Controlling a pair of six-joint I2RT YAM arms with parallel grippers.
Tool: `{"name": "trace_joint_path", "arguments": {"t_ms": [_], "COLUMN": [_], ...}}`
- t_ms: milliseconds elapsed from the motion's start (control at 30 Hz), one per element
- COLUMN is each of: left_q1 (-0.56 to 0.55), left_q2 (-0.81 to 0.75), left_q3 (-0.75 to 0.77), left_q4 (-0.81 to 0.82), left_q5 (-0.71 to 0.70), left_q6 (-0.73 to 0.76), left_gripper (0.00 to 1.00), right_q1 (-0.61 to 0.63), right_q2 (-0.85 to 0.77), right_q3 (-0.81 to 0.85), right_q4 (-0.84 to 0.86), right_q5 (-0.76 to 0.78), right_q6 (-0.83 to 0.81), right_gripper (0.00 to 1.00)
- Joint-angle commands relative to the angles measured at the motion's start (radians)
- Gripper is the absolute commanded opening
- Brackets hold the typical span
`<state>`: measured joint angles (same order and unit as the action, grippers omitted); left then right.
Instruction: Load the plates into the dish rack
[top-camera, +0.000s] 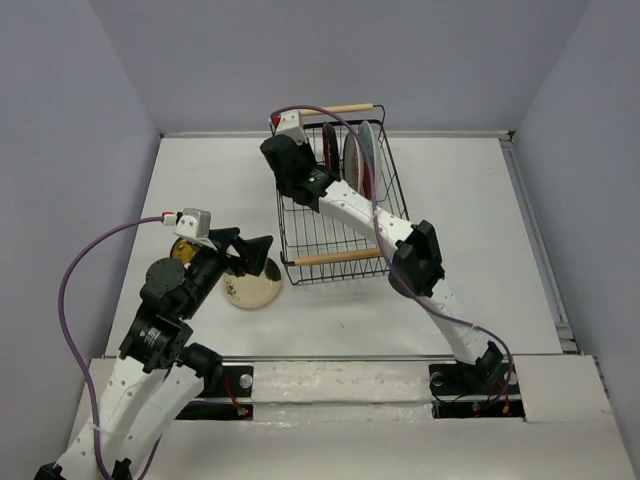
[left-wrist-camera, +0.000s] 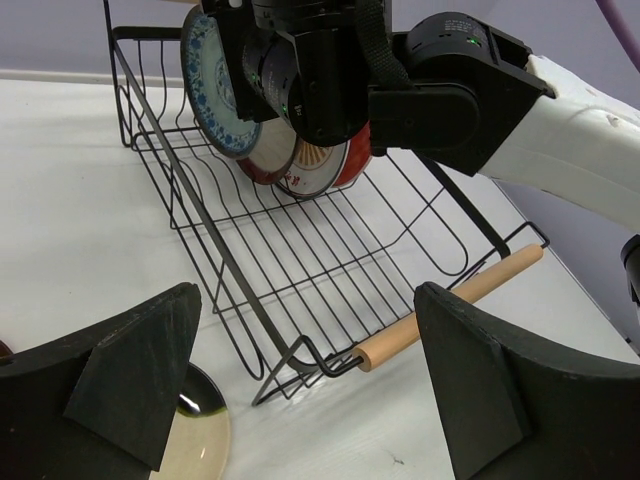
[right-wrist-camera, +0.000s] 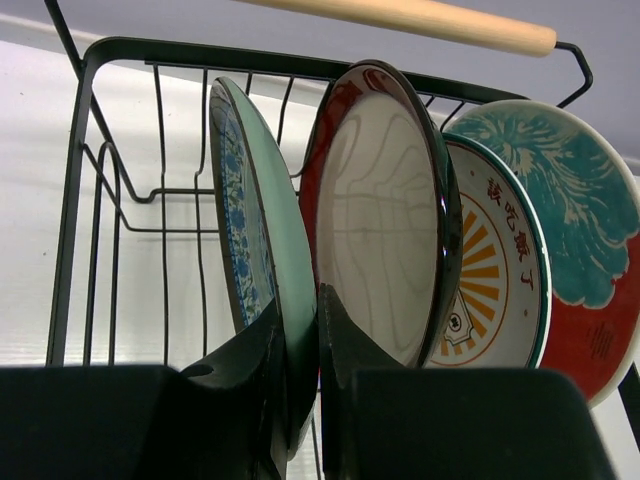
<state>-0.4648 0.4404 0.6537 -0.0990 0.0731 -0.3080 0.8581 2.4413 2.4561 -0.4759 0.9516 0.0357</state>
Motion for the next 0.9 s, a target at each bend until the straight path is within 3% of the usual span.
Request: {"name": "trace_joint_path", "arguments": {"t_ms": [0,267,867], "left_q1": [-0.003,-0.003,0.003], "left_q2": [-0.011,0.001,0.021], "left_q3": [-0.003,-0.002,0.001], "left_q4": [0.028,0.022,0.021], "left_q5": [-0.012,-0.016,-0.024], "left_q6": [0.021,0.024,0.024], "left_gripper": [0.99,0.99,0.99], "right_q1": [-0.016,-0.059,-0.088], "right_q2": [-0.004,-0.007,0.036], "right_q3": [-0.011,-0.111,-0.155], "right_q4": [0.109,0.115,0.109], "right_q5": [0.056,0.013,-0.077], "right_q6": [-0.065,-0.002,0.085], "right_gripper": [0.07,0.07,0.09]}}
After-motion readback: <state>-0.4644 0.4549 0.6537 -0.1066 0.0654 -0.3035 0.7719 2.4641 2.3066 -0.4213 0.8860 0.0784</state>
